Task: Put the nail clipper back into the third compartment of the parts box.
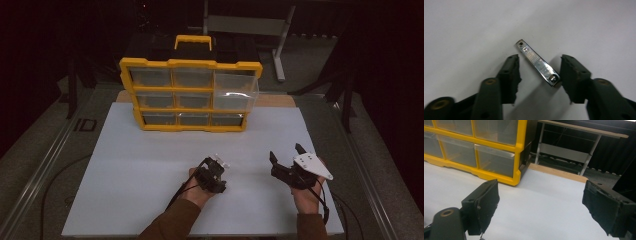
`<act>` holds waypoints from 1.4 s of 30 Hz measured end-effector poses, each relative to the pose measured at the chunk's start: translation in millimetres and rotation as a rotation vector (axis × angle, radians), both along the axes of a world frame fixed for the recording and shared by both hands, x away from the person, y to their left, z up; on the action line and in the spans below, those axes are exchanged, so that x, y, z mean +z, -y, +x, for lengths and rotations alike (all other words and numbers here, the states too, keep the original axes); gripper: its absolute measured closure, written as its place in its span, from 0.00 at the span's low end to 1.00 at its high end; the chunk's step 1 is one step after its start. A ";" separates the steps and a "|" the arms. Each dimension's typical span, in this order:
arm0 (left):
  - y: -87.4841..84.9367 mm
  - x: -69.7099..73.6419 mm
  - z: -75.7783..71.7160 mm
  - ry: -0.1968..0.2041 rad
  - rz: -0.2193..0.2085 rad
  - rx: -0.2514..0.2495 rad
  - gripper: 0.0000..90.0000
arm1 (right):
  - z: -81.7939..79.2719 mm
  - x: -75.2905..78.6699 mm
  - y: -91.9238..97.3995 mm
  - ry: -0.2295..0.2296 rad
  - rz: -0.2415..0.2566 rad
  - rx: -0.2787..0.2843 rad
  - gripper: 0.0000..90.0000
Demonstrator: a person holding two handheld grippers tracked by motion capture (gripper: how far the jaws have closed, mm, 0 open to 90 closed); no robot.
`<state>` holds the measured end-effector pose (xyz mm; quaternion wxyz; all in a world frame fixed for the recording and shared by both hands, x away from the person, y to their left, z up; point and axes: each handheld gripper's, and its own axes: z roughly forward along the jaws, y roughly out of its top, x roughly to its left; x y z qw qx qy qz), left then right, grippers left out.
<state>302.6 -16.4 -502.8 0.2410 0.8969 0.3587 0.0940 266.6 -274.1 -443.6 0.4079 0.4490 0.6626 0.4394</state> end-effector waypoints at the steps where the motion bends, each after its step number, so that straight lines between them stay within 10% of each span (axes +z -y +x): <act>1: 0.0 0.0 0.0 0.000 0.000 0.000 0.62 | 0.0 0.0 0.0 0.000 0.000 0.000 0.15; 10: -2.9 3.0 4.4 0.021 0.055 -0.012 0.87 | -0.2 0.1 0.8 0.000 0.001 -0.002 0.15; 42: -27.7 10.8 28.6 -0.138 0.047 -0.088 0.89 | 0.6 -1.7 0.0 -0.012 -0.008 0.005 0.15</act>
